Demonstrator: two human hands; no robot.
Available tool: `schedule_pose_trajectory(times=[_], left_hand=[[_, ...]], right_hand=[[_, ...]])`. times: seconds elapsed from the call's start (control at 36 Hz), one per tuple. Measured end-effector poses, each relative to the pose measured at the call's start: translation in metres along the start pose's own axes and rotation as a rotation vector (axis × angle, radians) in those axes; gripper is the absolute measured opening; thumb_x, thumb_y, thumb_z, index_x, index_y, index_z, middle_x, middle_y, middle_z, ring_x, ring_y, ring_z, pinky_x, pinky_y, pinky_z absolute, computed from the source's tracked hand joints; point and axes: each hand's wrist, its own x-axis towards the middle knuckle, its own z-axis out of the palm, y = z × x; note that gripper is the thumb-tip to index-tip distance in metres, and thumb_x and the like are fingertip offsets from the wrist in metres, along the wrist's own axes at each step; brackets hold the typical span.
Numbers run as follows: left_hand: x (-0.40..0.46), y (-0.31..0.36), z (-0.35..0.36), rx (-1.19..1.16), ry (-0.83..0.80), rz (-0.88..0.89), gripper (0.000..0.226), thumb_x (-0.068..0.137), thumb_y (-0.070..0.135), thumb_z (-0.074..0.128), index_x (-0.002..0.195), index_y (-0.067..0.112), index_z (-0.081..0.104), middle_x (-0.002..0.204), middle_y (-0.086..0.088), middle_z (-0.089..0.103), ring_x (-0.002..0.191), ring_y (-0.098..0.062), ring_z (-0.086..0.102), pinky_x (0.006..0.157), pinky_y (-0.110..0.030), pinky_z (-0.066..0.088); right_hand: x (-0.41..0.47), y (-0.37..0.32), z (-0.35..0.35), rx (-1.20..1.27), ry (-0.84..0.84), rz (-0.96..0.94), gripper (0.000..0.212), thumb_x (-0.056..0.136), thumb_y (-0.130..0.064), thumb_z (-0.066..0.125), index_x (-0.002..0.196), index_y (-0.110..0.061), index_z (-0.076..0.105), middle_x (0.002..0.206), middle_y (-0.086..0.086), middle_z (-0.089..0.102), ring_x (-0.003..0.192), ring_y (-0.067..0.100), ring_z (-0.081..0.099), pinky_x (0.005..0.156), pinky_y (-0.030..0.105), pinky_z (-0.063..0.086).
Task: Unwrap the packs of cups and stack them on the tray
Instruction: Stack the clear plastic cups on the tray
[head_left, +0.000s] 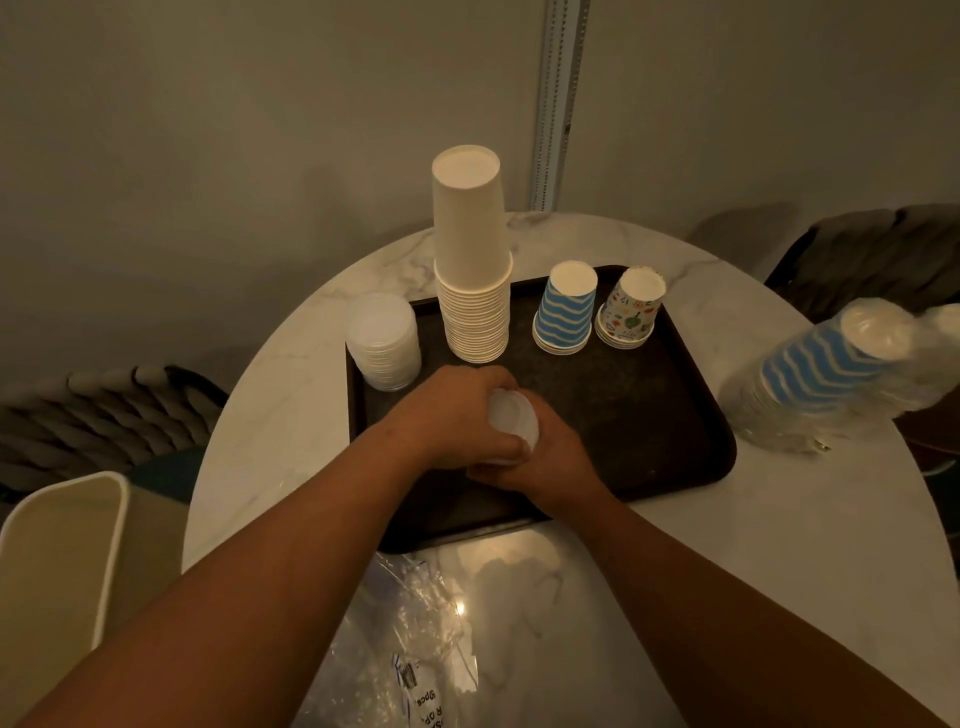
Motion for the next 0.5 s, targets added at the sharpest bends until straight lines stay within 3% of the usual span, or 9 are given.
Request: schedule_pose_trajectory(times=[0.06,0.17,0.31,0.42,0.5], left_hand=[[-0.001,-0.001,-0.001,-0.02,0.008,-0.001,0.07,0.072,0.05,0.077,0.133,0.031,0.051,0.128,0.003,0.06,0.11,-0.014,0.057,0.09,-0.032,0.051],[-0.004,-0.001,-0.004,-0.038,0.025,-0.002,0.071,0.073,0.05,0.077,0.135,0.029,0.05,0.13,0.005,0.059,0.112,-0.013,0.056,0.09,-0.03,0.05],[-0.015,0.002,-0.024,-0.016,0.051,-0.034,0.074,0.075,0.047,0.078,0.139,0.028,0.047,0.134,0.003,0.056,0.116,-0.015,0.054,0.093,-0.029,0.048],[-0.034,-0.016,-0.073,0.01,0.158,-0.146,0.074,0.07,0.048,0.08,0.136,0.033,0.05,0.132,0.001,0.055,0.108,-0.019,0.056,0.088,-0.031,0.047],[-0.035,-0.038,-0.102,0.077,0.26,-0.231,0.074,0.071,0.042,0.082,0.136,0.028,0.051,0.133,-0.006,0.055,0.114,-0.027,0.054,0.094,-0.038,0.046]], right_hand=[[0.0,0.001,0.0,0.025,0.019,-0.006,0.083,0.057,-0.02,0.093,0.119,-0.041,0.042,0.108,-0.031,0.052,0.096,-0.026,0.05,0.078,-0.004,0.035],[-0.001,0.002,0.0,0.06,0.045,-0.036,0.079,0.057,-0.015,0.093,0.111,-0.046,0.045,0.108,-0.027,0.057,0.1,-0.021,0.053,0.08,-0.001,0.039],[-0.001,0.008,0.001,0.118,0.068,-0.033,0.077,0.055,-0.017,0.094,0.112,-0.045,0.05,0.112,-0.018,0.062,0.106,-0.005,0.059,0.089,0.016,0.048],[-0.002,0.009,0.001,0.113,0.099,-0.046,0.078,0.051,-0.017,0.096,0.109,-0.043,0.051,0.113,-0.02,0.059,0.107,-0.008,0.055,0.086,0.006,0.041],[-0.001,0.009,0.002,0.1,0.09,-0.035,0.081,0.051,-0.022,0.096,0.112,-0.045,0.048,0.116,-0.022,0.057,0.111,-0.003,0.053,0.089,0.006,0.039]])
